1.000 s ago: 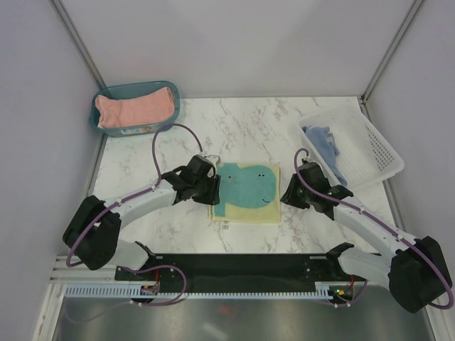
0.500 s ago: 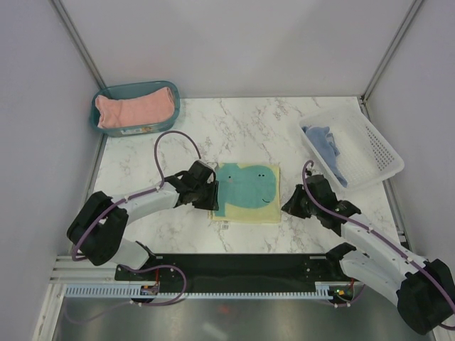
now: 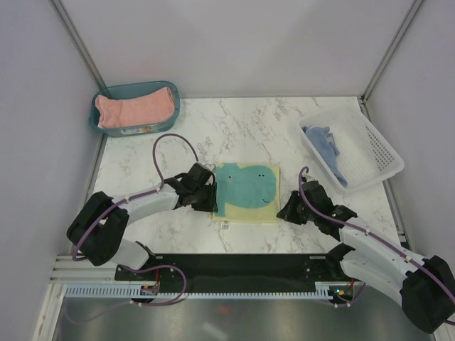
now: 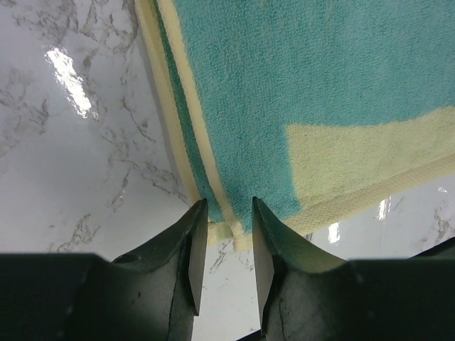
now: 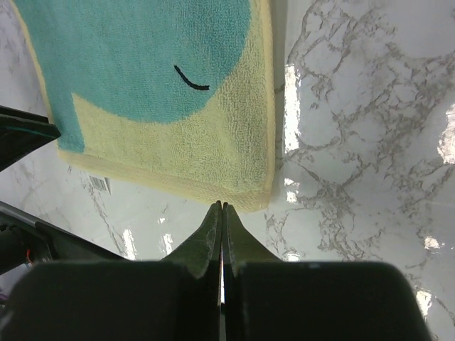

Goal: Fold and stack the towels
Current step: Fold the towel

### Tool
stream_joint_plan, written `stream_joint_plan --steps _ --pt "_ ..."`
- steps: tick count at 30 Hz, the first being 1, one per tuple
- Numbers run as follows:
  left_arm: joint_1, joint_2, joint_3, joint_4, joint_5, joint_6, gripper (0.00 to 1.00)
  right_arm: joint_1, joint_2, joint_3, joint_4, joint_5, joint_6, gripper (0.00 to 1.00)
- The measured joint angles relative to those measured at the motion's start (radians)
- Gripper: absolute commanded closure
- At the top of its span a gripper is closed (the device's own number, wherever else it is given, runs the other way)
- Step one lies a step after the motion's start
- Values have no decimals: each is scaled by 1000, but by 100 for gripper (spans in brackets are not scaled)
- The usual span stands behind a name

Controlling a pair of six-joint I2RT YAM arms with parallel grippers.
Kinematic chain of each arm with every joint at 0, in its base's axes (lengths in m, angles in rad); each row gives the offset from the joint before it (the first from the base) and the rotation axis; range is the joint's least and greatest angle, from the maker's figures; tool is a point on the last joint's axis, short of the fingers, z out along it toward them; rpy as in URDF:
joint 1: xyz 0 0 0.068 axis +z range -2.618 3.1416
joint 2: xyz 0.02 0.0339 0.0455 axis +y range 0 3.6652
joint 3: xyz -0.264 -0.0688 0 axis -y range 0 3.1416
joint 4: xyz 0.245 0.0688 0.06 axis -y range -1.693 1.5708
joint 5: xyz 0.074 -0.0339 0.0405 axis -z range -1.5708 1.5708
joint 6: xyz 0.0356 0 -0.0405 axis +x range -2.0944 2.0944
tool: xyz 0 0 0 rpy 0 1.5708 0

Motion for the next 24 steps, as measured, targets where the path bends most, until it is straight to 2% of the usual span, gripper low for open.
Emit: stream_joint_plan --steps 3,4,8,24 --pt "0 11 -3 9 5 -1 70 0 -6 0 0 0 0 100" --pt "0 14 -3 11 8 -1 81 0 -8 0 0 0 0 100" --pt "0 20 -3 14 25 -3 98 0 -13 0 1 6 0 100" --pt "-5 -20 27 -78 -52 -3 98 2 38 0 13 38 -1 100"
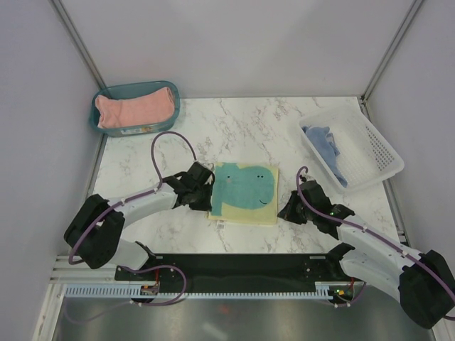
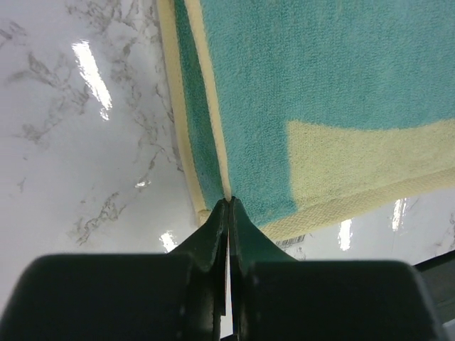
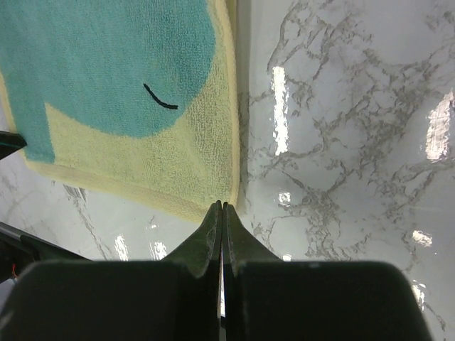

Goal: Fold and stack the towels
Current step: Fold the towel

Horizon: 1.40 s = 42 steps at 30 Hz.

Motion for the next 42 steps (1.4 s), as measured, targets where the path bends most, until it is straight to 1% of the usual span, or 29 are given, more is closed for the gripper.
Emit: stream_joint_plan --steps 3,9,13,21,29,35,42 --pt "3 0 0 -10 -27 0 98 0 5 0 6 5 0 100" --pt "28 43 11 -12 -21 1 98 16 48 0 62 -16 -11 100" --pt "36 46 29 -14 9 2 98 73 48 0 77 2 -18 100" --pt "45 44 54 4 113 0 98 169 69 -2 116 43 5 100" --pt "77 29 60 4 128 0 98 304 83 -6 154 126 39 100" --pt "97 19 61 -4 130 1 98 346 151 -9 179 180 55 100" --pt "98 18 61 -12 130 1 98 379 159 -16 196 224 65 100"
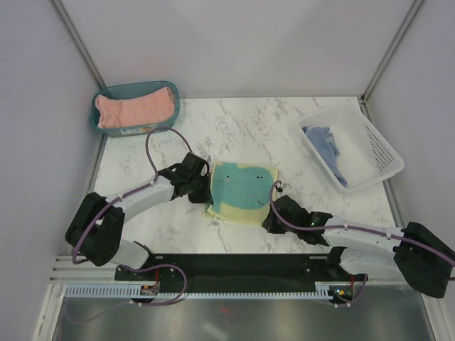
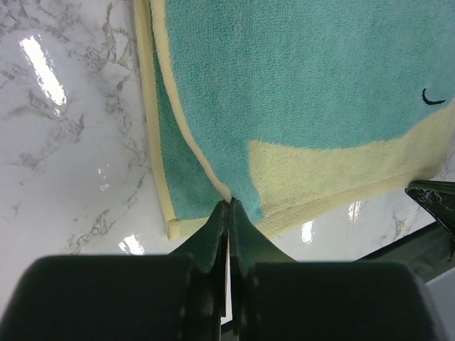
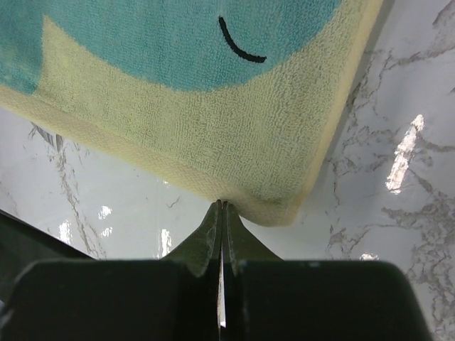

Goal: Fold and stack the towels
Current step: Fold the towel

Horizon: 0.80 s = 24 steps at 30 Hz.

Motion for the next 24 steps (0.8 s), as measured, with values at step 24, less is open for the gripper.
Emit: stream_joint_plan --steps 24 --pt "21 59 -39 -9 -100 34 98 -144 76 262 -162 210 -91 71"
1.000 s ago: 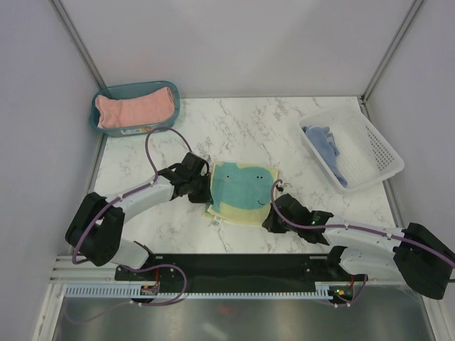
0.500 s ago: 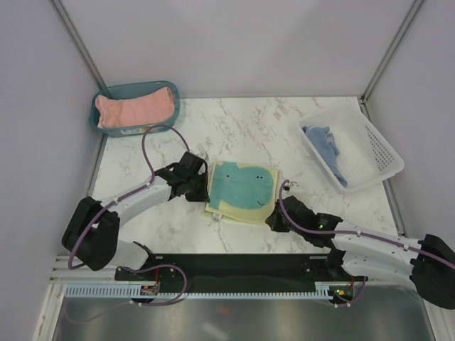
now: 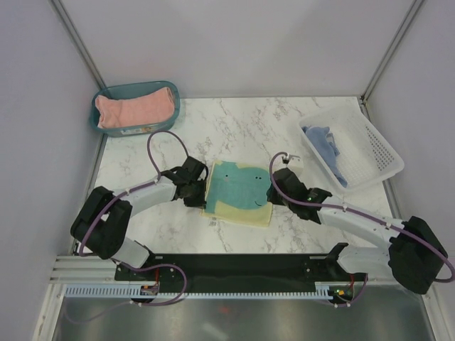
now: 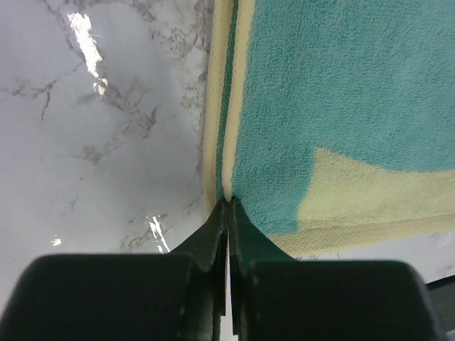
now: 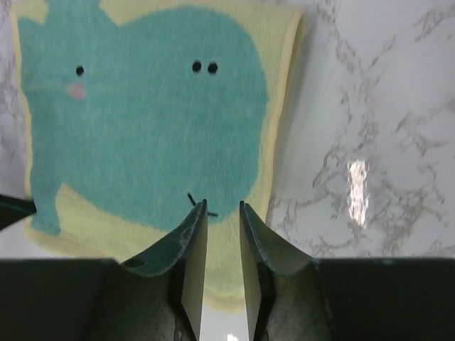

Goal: Fold and stack the towels
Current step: Fold the towel

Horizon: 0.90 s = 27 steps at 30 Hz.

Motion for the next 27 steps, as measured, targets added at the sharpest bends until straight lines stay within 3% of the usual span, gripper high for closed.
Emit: stream_joint_plan --steps 5,8,9,12,16,18,22,27 --pt "3 8 0 16 11 0 98 -69 134 139 10 -5 -25 70" --pt "7 8 0 16 22 6 74 -79 175 158 12 -8 -36 70" --pt "9 8 2 14 26 10 61 -91 188 159 11 -14 -43 70" --pt "15 4 27 -8 27 31 52 -119 192 159 -2 -21 -54 69" --pt "60 5 126 -40 28 64 51 -137 190 159 -2 -27 -68 73" --pt "89 30 217 -44 31 91 57 -144 192 159 0 -39 -81 75" --pt "139 162 397 -7 65 155 58 -161 211 159 12 -79 -100 76" --pt "164 348 504 2 138 230 58 -162 190 103 39 -154 -95 76"
